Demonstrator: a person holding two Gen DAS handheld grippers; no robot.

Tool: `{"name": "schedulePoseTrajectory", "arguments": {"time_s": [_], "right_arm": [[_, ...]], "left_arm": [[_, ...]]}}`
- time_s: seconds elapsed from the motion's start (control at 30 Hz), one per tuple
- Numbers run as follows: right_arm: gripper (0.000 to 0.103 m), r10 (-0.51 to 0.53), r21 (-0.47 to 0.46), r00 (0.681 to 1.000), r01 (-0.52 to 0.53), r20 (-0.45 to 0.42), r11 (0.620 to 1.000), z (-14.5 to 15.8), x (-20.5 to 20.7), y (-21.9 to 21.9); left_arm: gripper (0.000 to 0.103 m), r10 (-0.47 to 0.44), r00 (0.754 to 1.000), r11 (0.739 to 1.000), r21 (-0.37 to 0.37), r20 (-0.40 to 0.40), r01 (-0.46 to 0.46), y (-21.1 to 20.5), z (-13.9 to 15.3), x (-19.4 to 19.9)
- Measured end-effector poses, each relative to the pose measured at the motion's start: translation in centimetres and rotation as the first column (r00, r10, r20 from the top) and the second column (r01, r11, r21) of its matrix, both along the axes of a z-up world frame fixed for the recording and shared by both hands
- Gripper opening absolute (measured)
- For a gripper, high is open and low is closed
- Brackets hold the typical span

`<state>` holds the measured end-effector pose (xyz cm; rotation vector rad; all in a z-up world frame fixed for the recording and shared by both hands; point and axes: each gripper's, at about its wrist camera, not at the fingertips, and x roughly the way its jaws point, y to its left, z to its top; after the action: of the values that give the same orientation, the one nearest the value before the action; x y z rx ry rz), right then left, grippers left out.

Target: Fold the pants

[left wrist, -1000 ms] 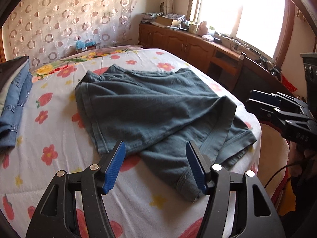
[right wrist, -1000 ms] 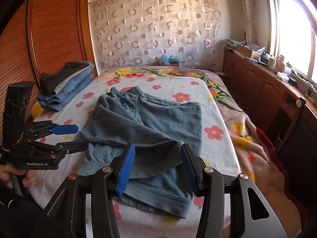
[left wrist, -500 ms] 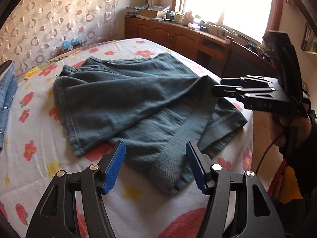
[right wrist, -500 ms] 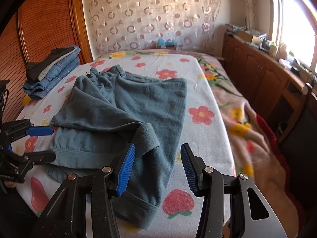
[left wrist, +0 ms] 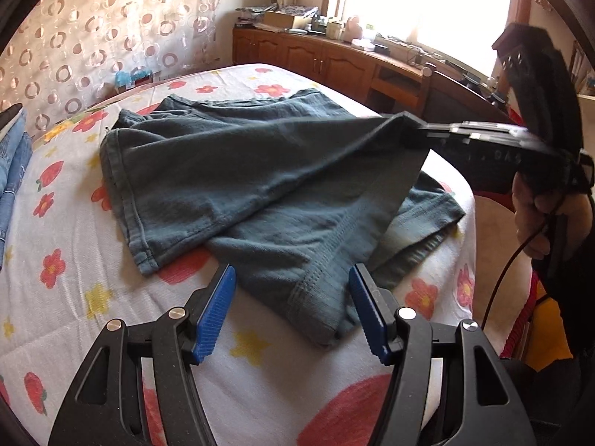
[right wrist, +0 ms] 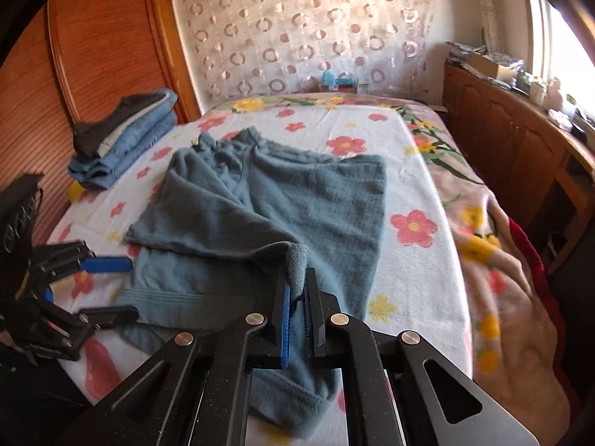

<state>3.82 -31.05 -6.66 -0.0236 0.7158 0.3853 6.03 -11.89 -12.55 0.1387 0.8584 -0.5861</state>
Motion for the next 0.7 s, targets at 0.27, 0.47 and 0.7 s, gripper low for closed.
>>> {"name": "schedulePoseTrajectory", "arguments": {"time_s": [0.27,0.47,0.7], "right_arm": [[0.005,-0.036,-0.006,0.999,0.036,0.028,0.999,1.2,-2.0,0.4],[0.005,-0.028,0.006,0.999,0.028,0.023,1.000,1.6,-3.4,0.6],[0.005,-0.019,-0.003,1.000,0.019,-0.013,1.000,1.3,-5.4,0.2]], "left_arm": [[0.044,-0.028,1.000,1.000,0.007,0.004,0.028,-0.4,-0.2,-0.3],[0.022,-0.049,0.998,0.998,-0.024,0.028,0.050,0.3,0.9,-1.0],[0.022,-0.059,0.997,0.996,-0.058,0.047,0.061,1.1,2.6,-2.2]]}}
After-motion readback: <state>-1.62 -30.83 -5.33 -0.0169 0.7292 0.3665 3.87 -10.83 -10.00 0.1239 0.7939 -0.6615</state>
